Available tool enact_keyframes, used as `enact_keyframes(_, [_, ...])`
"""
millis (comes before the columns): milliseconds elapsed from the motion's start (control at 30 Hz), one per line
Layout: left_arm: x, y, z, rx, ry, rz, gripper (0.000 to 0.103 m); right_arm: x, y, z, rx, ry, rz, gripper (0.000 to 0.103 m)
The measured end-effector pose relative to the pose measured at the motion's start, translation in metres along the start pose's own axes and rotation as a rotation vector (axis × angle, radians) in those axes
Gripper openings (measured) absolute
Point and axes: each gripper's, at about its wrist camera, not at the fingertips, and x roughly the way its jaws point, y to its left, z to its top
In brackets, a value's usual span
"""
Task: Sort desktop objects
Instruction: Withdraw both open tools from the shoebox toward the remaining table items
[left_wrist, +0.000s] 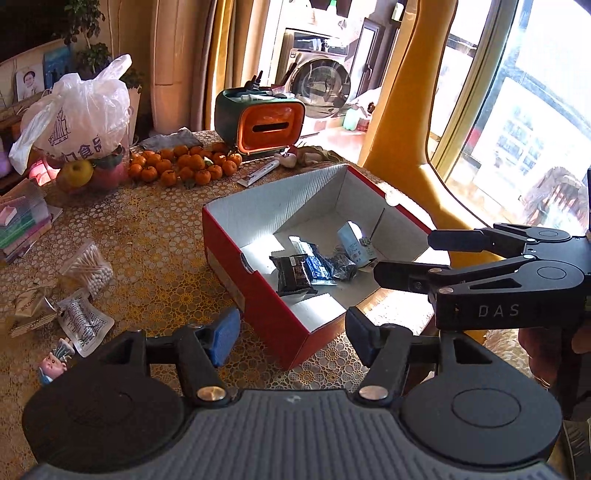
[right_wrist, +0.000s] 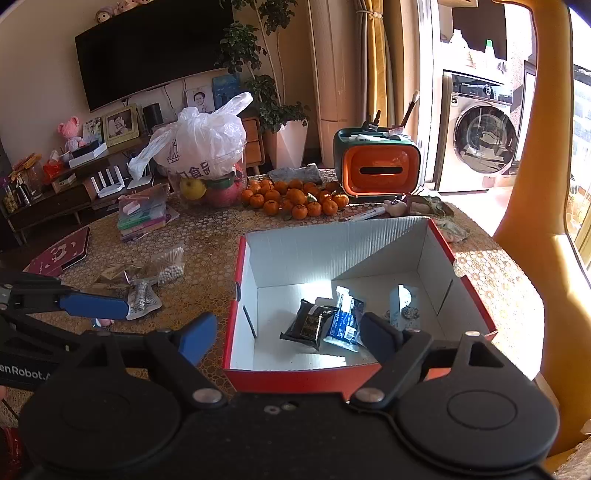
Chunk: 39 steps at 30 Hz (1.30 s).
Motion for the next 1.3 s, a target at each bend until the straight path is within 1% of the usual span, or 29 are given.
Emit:
enact_keyframes(67, [-0.007,0.006,-0.004,0.0,-0.015,0.02,0.064,0.001,0.005,0.0,-0.007,-0.001,0.003,0.086])
enact_keyframes(133, [-0.014,0.014,-0.008,-0.016,-0.028,0.03,0.069,0.002,0.013,-0.001,-0.009,-0.003,0.015,0.087])
enact_keyframes(267, [-0.027,0.031,-0.017,-0.06,-0.052,0.039,0.072,0.006,0.029,-0.001,-0.017,-0.006,0.032,0.09])
enact_keyframes(367, [-0.035,0.039,-0.024,-0.064,-0.071,0.072,0.075,0.009,0.041,-0.001,-0.034,-0.009,0.044,0.091])
enact_keyframes(500, [-0.042,0.054,-0.035,-0.09,-0.071,0.11,0.082,0.014,0.055,0.0,-0.044,-0.006,0.065,0.091])
enact_keyframes(600, [-0.046,0.067,-0.043,-0.113,-0.069,0.131,0.084,0.019,0.066,0.0,-0.054,-0.001,0.08,0.091])
enact_keyframes(667, [-0.05,0.075,-0.048,-0.13,-0.071,0.145,0.09,0.022,0.074,0.0,-0.059,0.001,0.089,0.091])
enact_keyframes(733, [-0.054,0.084,-0.052,-0.151,-0.076,0.158,0.1,0.024,0.08,0.0,-0.065,0.002,0.097,0.091])
enact_keyframes(767, [-0.055,0.088,-0.054,-0.161,-0.08,0.161,0.101,0.026,0.083,0.0,-0.067,0.003,0.1,0.091])
enact_keyframes(933, [-0.063,0.107,-0.066,-0.193,-0.113,0.203,0.103,0.034,0.098,0.002,-0.081,0.01,0.117,0.091])
enact_keyframes(1033, [-0.065,0.121,-0.074,-0.205,-0.125,0.203,0.103,0.039,0.106,0.003,-0.08,0.015,0.131,0.091])
enact_keyframes(1100, [-0.065,0.128,-0.079,-0.206,-0.127,0.233,0.103,0.043,0.112,0.004,-0.083,0.017,0.139,0.091])
enact_keyframes(1300, [-0.061,0.151,-0.09,-0.236,-0.108,0.26,0.103,0.058,0.126,0.008,-0.095,0.031,0.159,0.091])
